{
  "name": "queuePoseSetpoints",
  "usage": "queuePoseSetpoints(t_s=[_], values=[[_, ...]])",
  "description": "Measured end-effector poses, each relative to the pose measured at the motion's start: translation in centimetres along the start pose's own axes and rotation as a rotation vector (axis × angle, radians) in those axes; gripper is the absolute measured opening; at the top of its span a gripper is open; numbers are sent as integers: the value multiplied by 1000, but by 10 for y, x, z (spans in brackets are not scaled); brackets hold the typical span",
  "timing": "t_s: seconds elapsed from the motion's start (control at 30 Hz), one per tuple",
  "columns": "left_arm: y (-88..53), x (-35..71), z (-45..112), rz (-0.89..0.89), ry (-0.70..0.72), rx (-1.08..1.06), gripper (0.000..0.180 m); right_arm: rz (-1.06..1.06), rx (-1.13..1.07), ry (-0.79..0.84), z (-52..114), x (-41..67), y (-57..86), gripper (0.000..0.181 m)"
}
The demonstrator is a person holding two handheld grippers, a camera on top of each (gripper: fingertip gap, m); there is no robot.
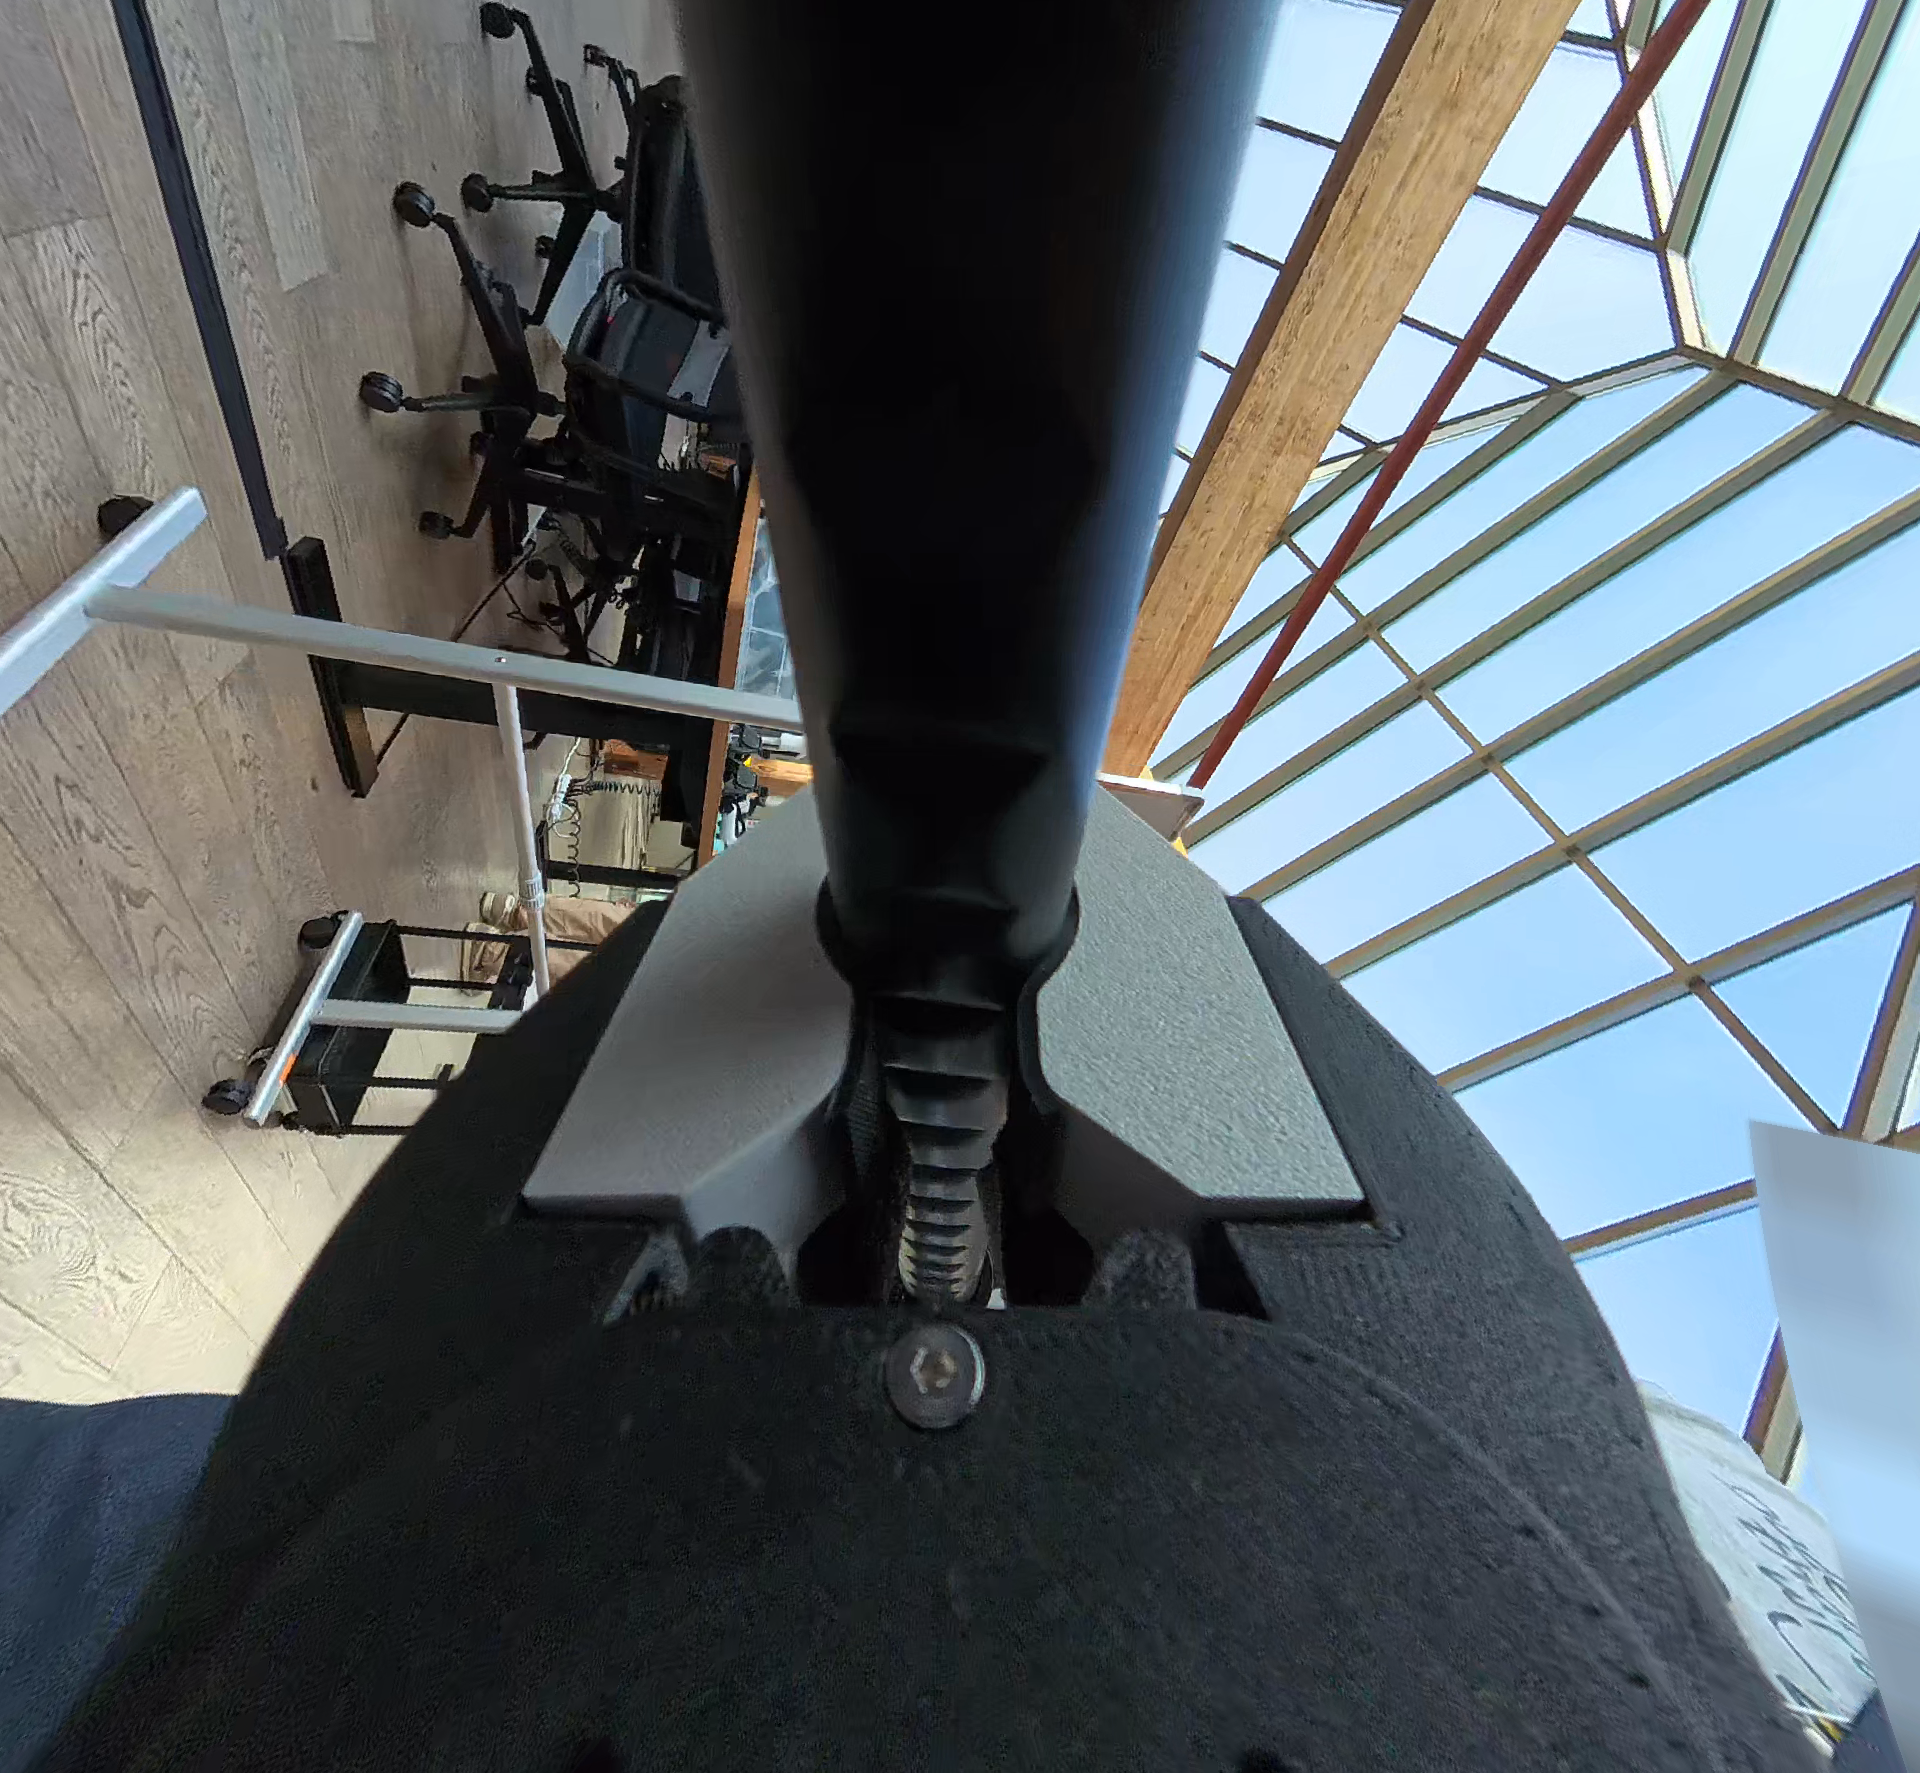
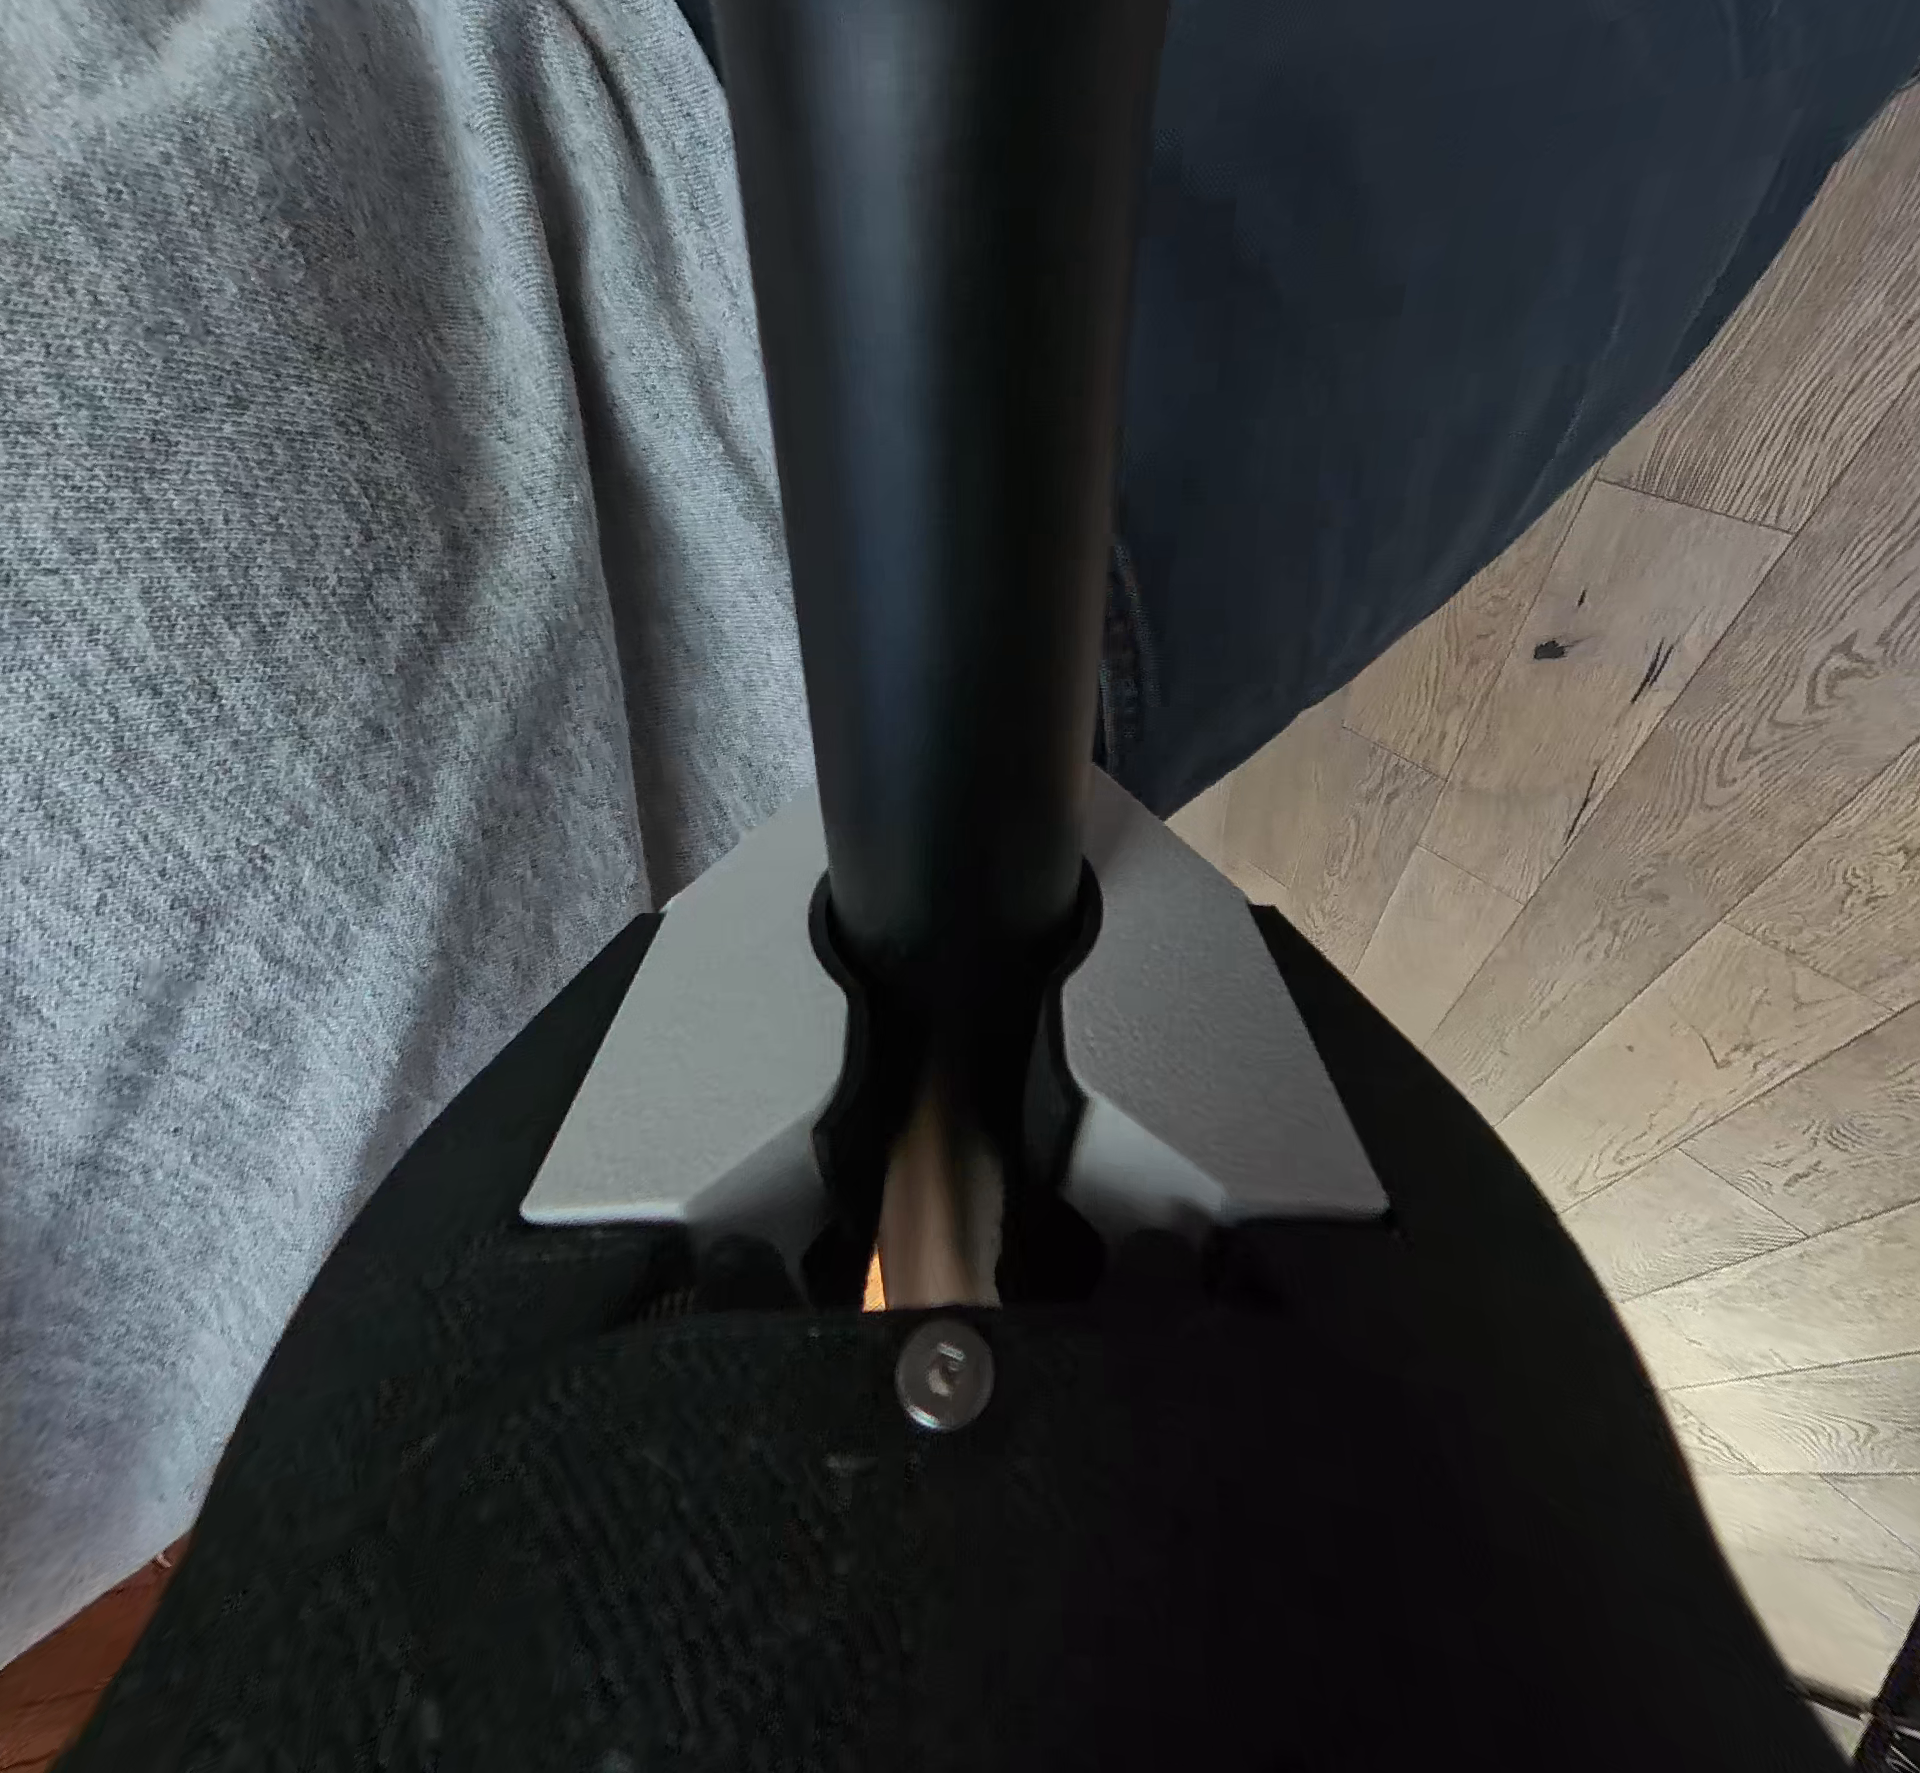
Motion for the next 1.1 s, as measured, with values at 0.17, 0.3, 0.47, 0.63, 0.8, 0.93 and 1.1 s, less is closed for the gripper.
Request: queuePoseSetpoints(t_s=[0.17, 0.3, 0.47, 0.63, 0.8, 0.93, 1.1], values=[[1, 66, 73, -22, -80, 36, 17, 57, 42, 27, -57, 41, 26, 24], [2, 119, 125, -64, -108, 68, 17, 108, 65, 75, -106, 76, 40, 25], [1, 189, 178, -120, -153, 98, 17, 173, 113, 155, -164, 132, 54, 25], [-5, 270, 230, -171, -229, 124, 18, 238, 146, 223, -217, 199, 76, 25], [13, 347, 286, -175, -283, 154, 17, 265, 175, 268, -275, 261, 90, 25], [24, 404, 341, -159, -333, 170, 17, 284, 181, 311, -320, 304, 114, 25], [26, 472, 417, -139, -396, 187, 17, 288, 211, 328, -379, 353, 157, 25]])
Point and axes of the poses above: each gripper's, where its closed fingertips meet, z out along the fingers, x out of its top, y = z × x across the jaws, the point moved 5 cm from there along -z, back along the fingers
